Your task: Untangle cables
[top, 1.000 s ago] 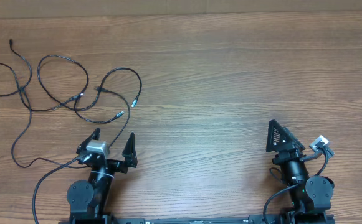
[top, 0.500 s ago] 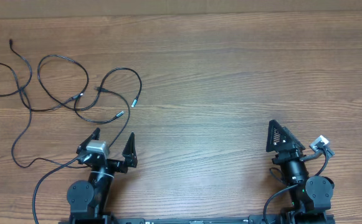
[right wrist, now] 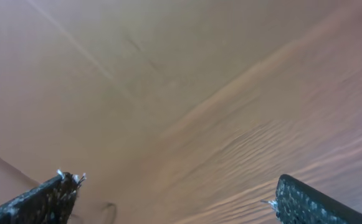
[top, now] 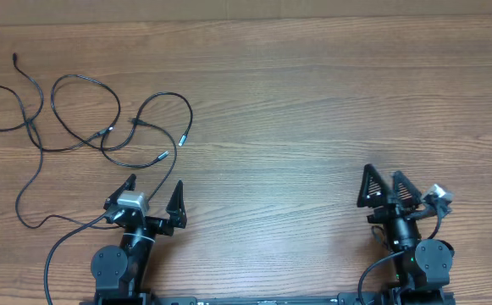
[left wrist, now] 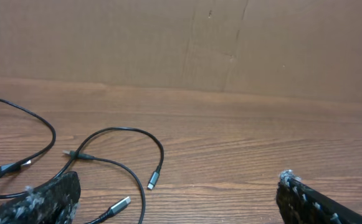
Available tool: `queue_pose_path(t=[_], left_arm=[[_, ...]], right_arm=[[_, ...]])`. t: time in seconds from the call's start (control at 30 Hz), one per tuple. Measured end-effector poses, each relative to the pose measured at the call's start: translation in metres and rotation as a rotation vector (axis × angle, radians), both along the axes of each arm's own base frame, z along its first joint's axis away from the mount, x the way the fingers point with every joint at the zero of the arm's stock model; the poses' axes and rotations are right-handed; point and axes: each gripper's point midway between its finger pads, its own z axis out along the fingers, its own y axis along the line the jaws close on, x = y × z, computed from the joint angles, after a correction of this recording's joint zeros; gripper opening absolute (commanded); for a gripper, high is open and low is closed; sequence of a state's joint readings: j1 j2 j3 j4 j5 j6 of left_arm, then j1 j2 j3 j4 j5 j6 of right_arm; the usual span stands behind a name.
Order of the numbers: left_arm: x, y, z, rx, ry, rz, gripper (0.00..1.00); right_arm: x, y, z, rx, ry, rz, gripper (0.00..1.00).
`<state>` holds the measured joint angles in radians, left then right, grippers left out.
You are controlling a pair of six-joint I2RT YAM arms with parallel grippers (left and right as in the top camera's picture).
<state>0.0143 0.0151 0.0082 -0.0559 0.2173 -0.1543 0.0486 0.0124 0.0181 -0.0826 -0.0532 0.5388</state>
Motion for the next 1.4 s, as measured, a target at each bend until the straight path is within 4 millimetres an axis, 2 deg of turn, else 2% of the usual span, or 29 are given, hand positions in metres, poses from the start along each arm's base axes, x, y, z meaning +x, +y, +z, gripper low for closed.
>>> queue_pose_path(t=[0.17, 0.37, 0.87, 1.4], left_arm=[[0.0000, -0.0001, 0.0000, 0.000, 0.000, 0.000, 1.00], [0.0000, -0.0001, 0.0000, 0.000, 0.000, 0.000, 1.00], [0.0000, 0.0000, 0.0000, 0.000, 0.000, 0.000, 1.00], [0.0000, -0.0001, 0.0000, 0.000, 0.000, 0.000, 1.00]], right_arm=[[-0.0004, 0.0037, -0.0002, -0.303, -0.039, 0.025, 1.00], [0.0000, 0.0003, -0.0006, -0.473, -0.055, 0.008, 1.00], [0.0002, -0.0017, -0.0020, -0.645, -0.066, 0.002, 1.00], [0.0002, -0.0014, -0.0018, -0.652, -0.068, 0.004, 1.00]])
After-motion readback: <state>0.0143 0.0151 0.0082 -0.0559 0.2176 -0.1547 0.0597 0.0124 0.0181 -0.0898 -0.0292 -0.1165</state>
